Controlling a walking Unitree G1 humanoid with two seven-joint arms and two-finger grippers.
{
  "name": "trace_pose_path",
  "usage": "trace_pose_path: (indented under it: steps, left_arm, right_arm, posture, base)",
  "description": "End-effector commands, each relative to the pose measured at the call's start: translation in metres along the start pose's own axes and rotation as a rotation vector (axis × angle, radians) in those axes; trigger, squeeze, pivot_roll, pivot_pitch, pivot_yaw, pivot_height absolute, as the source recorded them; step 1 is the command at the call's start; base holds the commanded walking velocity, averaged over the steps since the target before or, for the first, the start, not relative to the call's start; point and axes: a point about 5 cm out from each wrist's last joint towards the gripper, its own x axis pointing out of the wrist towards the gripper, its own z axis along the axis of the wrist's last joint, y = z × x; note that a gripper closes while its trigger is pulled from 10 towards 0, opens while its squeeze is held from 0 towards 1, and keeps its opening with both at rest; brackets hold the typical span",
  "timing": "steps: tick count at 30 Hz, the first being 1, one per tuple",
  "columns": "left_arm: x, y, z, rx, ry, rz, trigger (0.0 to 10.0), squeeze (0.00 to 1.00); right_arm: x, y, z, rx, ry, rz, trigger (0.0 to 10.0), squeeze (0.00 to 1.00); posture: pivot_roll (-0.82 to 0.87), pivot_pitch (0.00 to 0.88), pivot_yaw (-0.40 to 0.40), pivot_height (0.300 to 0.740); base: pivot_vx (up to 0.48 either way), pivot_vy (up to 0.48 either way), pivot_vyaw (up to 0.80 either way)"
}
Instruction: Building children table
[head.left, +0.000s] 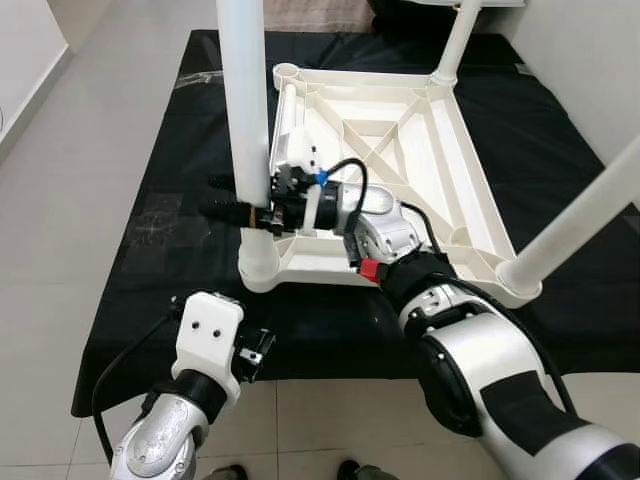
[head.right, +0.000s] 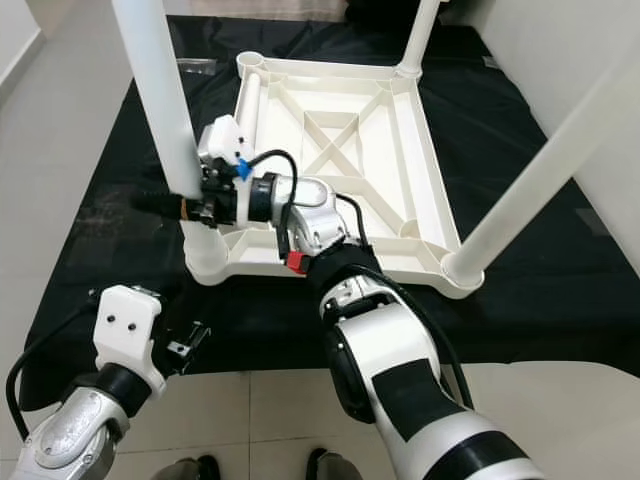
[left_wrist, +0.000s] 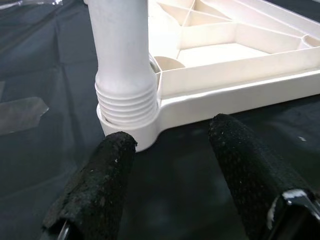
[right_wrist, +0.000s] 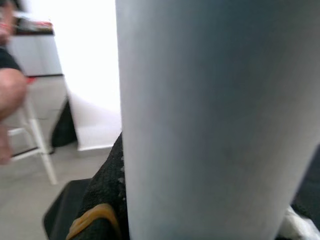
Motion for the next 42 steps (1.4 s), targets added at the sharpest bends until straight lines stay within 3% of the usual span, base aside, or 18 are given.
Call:
trace_pose_path:
  steps: [1,9,19,31,42]
  left_arm:
    - [-0.002,0.001,-0.003,0.002,0.018,0.001,10.0,0.00]
    - [-0.001,0.009,-0.003,0.022,0.017,0.014,10.0,0.00]
    - [0.002,0.013,-0.003,0.035,0.011,0.017,10.0,0.00]
    - [0.002,0.014,-0.004,0.040,0.012,0.019,10.0,0.00]
    - [0.003,0.019,-0.002,0.055,0.005,0.026,10.0,0.00]
  right_arm:
    - [-0.016,0.002,-0.045,0.134,0.155,-0.119,10.0,0.00]
    - [-0.018,-0.006,-0.039,0.124,0.103,-0.251,10.0,0.00]
    - [-0.025,-0.016,-0.045,0.072,0.171,-0.507,10.0,0.00]
    - [-0.018,-0.016,-0.042,0.083,0.155,-0.571,10.0,0.00]
    - [-0.018,-0.022,-0.046,0.068,0.223,-0.909,10.0,0.00]
  posture:
    - [0.14,0.252,-0.075,0.740]
    - [0.14,0.250,-0.078,0.740]
    - [0.14,0.235,-0.072,0.740]
    - [0.13,0.231,-0.071,0.740]
    - [0.13,0.233,-0.077,0.740]
  base:
    - [0.000,0.000,0.00]
    - [0.000,0.000,0.00]
    - [0.000,0.000,0.00]
    - [0.000,0.000,0.00]
    - [0.000,0.000,0.00]
